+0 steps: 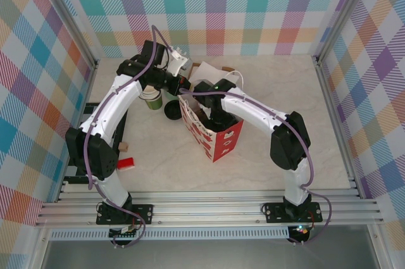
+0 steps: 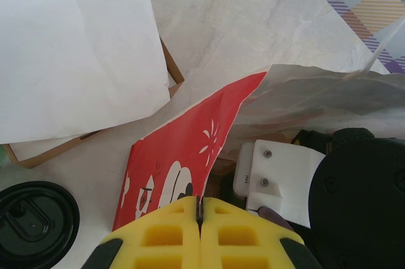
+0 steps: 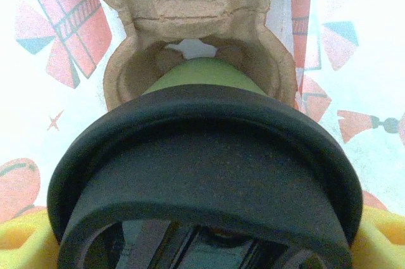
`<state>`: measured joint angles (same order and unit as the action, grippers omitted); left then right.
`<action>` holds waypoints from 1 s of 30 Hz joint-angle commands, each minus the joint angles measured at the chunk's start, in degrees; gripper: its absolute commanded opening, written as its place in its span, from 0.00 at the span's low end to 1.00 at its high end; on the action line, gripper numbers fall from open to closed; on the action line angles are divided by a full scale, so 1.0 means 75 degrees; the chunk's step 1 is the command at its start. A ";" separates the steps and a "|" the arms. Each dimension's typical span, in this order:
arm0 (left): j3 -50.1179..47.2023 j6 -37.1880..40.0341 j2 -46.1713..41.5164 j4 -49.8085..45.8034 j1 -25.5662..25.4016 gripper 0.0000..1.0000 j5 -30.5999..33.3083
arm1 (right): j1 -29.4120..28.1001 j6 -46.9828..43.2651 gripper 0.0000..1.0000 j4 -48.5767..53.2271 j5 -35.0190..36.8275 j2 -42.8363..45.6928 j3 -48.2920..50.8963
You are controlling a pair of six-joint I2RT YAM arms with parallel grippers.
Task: Pack the takeout coffee
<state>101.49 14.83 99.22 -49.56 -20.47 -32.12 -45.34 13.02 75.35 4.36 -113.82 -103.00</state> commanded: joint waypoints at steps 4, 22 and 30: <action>-0.0043 0.0115 -0.0221 -0.0143 0.0034 0.00 -0.0250 | 0.0069 0.0007 0.41 -0.0043 -0.0054 0.0035 0.0162; -0.0026 0.0120 -0.0198 -0.0164 0.0034 0.00 -0.0276 | 0.0068 -0.0095 0.41 -0.0474 -0.0054 0.0139 0.0370; -0.0032 0.0109 -0.0187 -0.0168 0.0034 0.00 -0.0287 | 0.0069 -0.0132 0.40 -0.0732 -0.0031 0.0305 0.0479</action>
<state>101.47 14.83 99.22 -49.58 -20.47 -32.14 -45.08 12.78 71.40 4.21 -113.40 -100.31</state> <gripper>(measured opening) 0.038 0.816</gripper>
